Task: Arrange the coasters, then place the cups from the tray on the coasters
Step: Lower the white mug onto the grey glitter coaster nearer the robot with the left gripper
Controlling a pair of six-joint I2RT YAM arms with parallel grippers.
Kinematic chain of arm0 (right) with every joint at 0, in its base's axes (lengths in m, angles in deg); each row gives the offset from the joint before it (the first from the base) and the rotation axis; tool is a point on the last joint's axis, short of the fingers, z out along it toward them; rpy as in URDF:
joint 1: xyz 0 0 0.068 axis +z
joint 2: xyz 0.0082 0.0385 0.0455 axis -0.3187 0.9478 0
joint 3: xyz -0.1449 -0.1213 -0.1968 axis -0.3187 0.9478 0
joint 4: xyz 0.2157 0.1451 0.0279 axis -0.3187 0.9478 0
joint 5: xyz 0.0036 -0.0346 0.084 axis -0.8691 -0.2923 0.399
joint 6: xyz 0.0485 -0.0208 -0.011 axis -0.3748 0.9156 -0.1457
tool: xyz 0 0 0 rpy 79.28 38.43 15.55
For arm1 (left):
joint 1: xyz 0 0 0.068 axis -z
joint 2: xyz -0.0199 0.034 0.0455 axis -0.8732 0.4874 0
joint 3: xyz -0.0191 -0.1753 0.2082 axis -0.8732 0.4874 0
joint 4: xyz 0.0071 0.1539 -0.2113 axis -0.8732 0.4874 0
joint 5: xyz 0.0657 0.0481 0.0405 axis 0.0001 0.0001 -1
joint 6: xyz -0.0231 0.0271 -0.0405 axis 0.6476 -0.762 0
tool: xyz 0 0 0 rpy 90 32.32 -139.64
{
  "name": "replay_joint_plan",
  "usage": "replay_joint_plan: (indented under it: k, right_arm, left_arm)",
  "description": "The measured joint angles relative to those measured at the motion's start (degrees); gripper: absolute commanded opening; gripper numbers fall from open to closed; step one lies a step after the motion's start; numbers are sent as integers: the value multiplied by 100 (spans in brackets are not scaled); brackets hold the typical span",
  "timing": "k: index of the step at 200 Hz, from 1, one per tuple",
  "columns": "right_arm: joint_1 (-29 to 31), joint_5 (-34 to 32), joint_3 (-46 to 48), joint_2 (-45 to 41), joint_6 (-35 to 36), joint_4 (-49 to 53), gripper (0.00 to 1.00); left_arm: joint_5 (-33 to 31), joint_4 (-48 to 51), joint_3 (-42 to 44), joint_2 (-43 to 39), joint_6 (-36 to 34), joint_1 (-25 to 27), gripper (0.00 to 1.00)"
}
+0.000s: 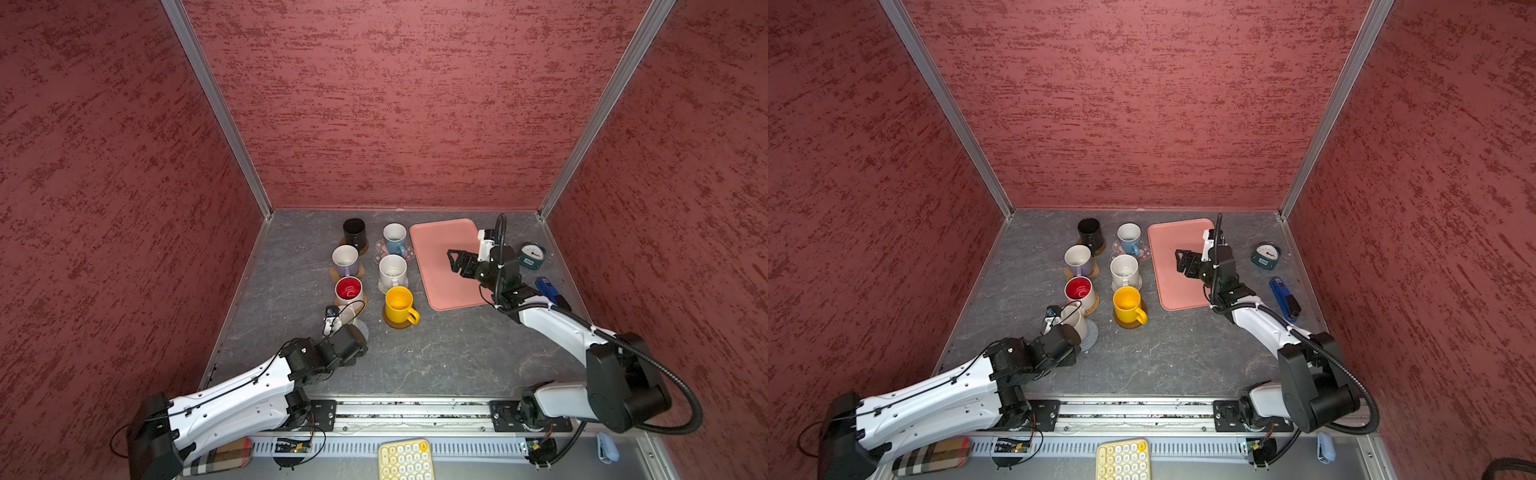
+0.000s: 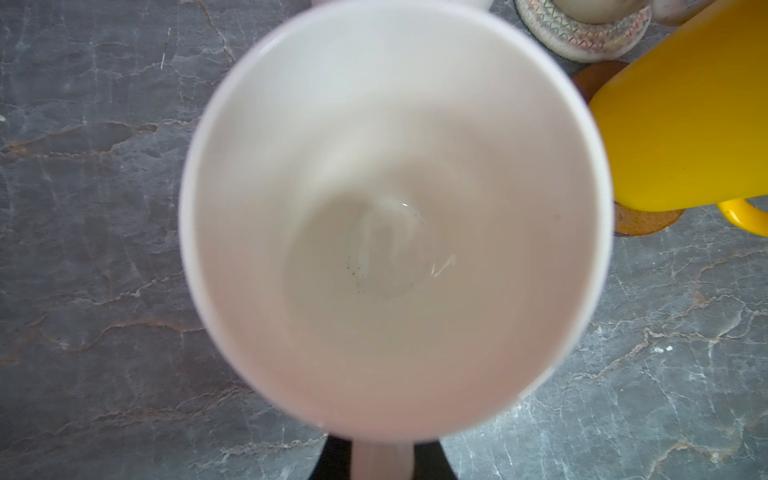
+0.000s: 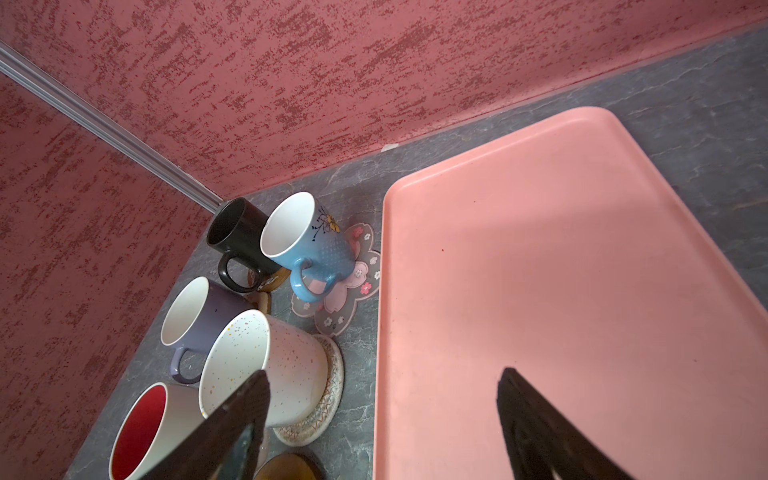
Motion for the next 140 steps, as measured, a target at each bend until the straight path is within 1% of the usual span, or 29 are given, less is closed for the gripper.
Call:
replay_joint_plan:
  k: [34,84,140]
  right_arm:
    - [-2,-2,0,0,0,2,86]
    - [-37,0,0,0,0,2,86]
    - [-37,0,0,0,-2,0,86]
  left_arm:
    - [0,-2,-37,-15,-90,-9,0]
    - [22,-42,-122,256,-168,-26,0]
    - [98,-96,-122,256,-166,-31,0]
